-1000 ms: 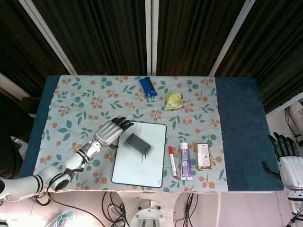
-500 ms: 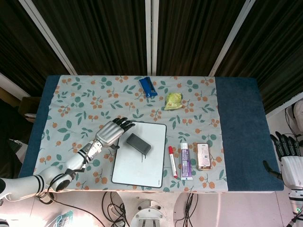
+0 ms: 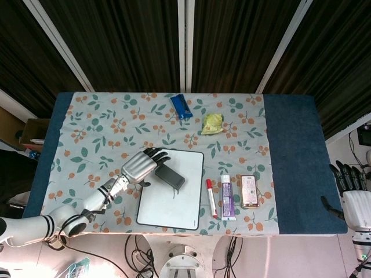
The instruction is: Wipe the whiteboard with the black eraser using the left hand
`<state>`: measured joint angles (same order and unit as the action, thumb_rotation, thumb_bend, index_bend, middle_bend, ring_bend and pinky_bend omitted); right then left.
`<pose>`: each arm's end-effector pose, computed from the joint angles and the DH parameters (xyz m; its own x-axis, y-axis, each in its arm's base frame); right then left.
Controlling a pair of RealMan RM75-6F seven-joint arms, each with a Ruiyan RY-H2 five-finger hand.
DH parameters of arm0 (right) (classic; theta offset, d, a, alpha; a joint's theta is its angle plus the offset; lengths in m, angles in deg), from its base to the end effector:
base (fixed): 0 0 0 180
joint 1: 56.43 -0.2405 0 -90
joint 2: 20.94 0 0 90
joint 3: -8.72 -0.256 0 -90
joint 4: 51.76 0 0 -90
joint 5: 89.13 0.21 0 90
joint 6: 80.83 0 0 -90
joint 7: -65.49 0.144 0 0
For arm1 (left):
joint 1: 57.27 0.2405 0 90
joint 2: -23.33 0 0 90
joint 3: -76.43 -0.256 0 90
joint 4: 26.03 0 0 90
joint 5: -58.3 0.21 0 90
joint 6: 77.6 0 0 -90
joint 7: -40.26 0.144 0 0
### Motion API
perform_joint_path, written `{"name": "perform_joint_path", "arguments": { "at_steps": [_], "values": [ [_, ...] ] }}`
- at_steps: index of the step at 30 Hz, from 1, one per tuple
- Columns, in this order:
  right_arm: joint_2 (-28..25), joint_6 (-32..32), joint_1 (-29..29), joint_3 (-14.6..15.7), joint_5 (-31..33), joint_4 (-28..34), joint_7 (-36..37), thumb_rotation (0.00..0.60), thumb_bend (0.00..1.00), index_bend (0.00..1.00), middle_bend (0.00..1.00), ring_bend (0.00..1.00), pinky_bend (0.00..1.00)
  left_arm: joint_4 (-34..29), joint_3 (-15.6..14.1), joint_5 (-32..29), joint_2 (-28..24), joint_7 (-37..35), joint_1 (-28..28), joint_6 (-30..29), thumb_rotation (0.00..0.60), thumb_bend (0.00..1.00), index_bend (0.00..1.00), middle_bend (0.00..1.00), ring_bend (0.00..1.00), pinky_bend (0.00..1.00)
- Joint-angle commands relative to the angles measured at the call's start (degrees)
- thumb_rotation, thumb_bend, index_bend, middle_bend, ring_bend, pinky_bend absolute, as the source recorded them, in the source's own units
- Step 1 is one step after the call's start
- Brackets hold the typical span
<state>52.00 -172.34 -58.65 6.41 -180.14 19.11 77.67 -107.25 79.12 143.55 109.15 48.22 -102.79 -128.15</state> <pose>-0.3565 -0.1656 0.1534 0.4032 0.0777 0.9118 -0.9116 -0.0532 0.4076 -0.1434 0.3238 -0.0271 0.6106 0.2389 0.7551 0.6667 -0.6697 -0.3272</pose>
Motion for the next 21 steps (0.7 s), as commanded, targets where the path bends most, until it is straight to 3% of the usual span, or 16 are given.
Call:
{"name": "perform_joint_path", "arguments": {
  "at_steps": [1, 11, 21],
  "values": [
    [0.1, 0.5, -0.1, 0.0, 0.3, 0.0, -0.3, 0.6, 0.2, 0.0, 0.0, 0.0, 0.0, -1.0, -0.3, 1.3, 0.0, 0.3, -0.5, -0.4, 0.6, 0.02, 0.14, 0.13, 0.07, 0.2],
    [1.2, 1.4, -0.4, -0.1, 0.9, -1.9, 0.6, 0.6, 0.22, 0.0, 0.0, 0.0, 0.0, 2.6, -0.6, 1.8, 4.5, 1.5, -2.2, 1.2, 0.6, 0.08, 0.19, 0.18, 0.13, 0.24],
    [1.5, 1.7, -0.6, -0.3, 1.3, -2.5, 1.0, 0.6, 0.22, 0.0, 0.0, 0.0, 0.0, 7.5, -0.5, 1.8, 7.9, 0.8, -3.1, 1.4, 0.6, 0.18, 0.38, 0.34, 0.25, 0.34]
  ]
}}
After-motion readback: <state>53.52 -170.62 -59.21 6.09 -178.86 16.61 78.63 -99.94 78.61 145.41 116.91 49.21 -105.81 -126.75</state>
